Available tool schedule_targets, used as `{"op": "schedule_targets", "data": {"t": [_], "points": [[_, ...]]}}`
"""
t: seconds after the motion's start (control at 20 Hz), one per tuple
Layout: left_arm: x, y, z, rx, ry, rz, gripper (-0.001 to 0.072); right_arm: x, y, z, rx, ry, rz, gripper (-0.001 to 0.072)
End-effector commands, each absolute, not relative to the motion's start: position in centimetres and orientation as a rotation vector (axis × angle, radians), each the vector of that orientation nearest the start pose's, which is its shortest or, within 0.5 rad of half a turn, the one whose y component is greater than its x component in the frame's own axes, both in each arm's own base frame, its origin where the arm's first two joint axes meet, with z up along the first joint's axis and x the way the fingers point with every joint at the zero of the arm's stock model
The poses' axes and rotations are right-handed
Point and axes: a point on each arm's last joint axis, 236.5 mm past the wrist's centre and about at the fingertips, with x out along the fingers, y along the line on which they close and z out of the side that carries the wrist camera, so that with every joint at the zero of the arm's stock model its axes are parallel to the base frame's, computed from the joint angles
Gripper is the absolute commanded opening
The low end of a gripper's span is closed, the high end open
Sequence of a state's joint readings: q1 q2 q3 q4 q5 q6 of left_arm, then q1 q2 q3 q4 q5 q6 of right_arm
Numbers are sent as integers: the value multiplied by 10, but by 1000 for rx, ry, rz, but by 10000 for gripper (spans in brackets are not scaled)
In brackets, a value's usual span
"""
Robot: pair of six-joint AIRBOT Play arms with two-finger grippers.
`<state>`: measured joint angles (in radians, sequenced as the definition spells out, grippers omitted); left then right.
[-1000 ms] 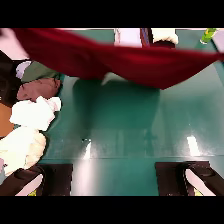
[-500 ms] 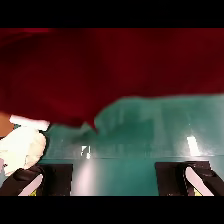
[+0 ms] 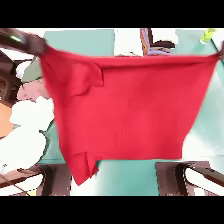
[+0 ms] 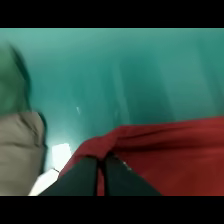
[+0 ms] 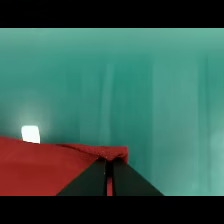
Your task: Fold the shirts.
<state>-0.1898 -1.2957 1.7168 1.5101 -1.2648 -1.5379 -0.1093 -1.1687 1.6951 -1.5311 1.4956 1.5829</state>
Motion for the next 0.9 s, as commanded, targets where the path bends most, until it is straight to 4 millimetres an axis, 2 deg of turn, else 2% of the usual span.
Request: {"op": "schedule_targets", "data": {"t": [0.0, 0.05, 0.15, 0.2, 0.3, 0.4, 0.5, 0.6, 0.85], "points": [[480, -105, 88, 81, 1025, -229, 23, 418, -38, 109, 51, 1179, -85, 20], [495, -108, 74, 83, 1012, -229, 23, 431, -38, 90, 58, 1194, -81, 20], [520, -112, 61, 75, 954, -226, 22, 454, -38, 63, 101, 1211, -84, 20], [528, -110, 60, 70, 930, -220, 22, 464, -34, 57, 118, 1218, -69, 20], [532, -102, 58, 43, 927, -208, 22, 478, -32, 59, 128, 1208, -58, 20], [524, -94, 53, 41, 971, -221, 22, 484, -32, 73, 122, 1197, -54, 20], [502, -98, 39, 54, 1074, -277, 23, 477, -34, 76, 106, 1220, -53, 20], [484, -99, 23, 71, 1152, -303, 23, 464, -32, 63, 111, 1263, -52, 20], [453, -95, -27, 64, 1281, -299, 23, 429, -27, 12, 133, 1344, -53, 20]]}}
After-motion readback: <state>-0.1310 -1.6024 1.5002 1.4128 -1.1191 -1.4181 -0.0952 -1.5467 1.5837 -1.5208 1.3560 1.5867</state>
